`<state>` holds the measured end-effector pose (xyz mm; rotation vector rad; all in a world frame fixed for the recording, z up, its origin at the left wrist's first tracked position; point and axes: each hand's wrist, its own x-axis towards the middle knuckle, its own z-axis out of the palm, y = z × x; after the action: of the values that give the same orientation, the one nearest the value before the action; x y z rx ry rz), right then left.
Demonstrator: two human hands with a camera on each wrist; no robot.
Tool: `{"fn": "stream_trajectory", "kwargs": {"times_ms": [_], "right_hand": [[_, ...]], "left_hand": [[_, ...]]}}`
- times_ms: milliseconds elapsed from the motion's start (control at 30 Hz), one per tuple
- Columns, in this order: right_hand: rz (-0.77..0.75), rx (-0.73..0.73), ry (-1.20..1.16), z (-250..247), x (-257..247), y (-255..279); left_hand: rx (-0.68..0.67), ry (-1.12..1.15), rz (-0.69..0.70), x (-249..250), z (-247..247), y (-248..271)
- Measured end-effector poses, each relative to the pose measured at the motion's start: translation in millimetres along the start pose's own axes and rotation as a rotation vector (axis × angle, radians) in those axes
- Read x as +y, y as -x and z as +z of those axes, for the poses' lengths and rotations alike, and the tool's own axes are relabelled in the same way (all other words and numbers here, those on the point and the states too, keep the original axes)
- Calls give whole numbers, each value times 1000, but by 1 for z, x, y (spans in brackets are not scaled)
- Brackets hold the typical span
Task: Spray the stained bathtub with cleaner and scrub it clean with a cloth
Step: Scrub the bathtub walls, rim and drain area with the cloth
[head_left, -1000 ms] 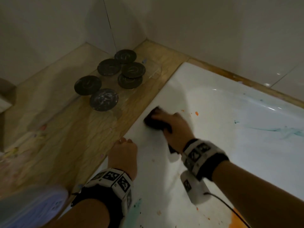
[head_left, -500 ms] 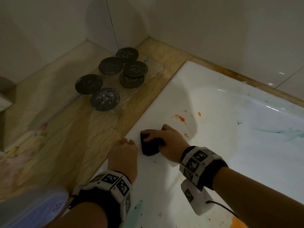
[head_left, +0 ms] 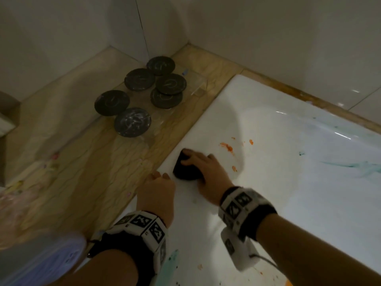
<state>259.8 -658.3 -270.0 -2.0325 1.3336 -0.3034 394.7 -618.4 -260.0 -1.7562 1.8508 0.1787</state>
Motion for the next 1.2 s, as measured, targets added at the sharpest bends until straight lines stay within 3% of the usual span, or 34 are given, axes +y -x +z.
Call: {"fn": "stream_trajectory", "kwargs": {"times_ms": [100, 233, 300, 333, 433, 633, 767, 833, 933, 1000, 1100, 1200], "right_hand": [[1, -53, -90, 0, -4, 7], [43, 249, -189, -33, 4, -31], [127, 132, -50, -40, 9, -51], [153, 39, 64, -39, 9, -57], [112, -82, 249, -28, 1, -55], [23, -75, 104, 4, -11, 6], [57, -166, 89, -13, -23, 14], [111, -16, -65, -26, -25, 12], [220, 292, -276, -34, -25, 6], [293, 212, -189, -31, -23, -4], [346, 12, 37, -15, -18, -22], [320, 33, 109, 3, -21, -27]], "left_hand": [[-12, 47, -3, 1, -3, 1], [-44, 22, -56, 2, -10, 7], [-76, 76, -82, 1, -23, 12], [-2, 83, -84, 1, -26, 12], [-100, 89, -17, 2, -25, 12], [-11, 176, -59, 1, -12, 9], [34, 363, -63, -6, -10, 26], [15, 491, -133, -12, -5, 40], [-46, 467, -267, -18, 5, 58], [-132, 421, -276, -18, 13, 67], [-111, 409, -215, -23, 19, 63], [-110, 422, -186, -29, 18, 60]]}}
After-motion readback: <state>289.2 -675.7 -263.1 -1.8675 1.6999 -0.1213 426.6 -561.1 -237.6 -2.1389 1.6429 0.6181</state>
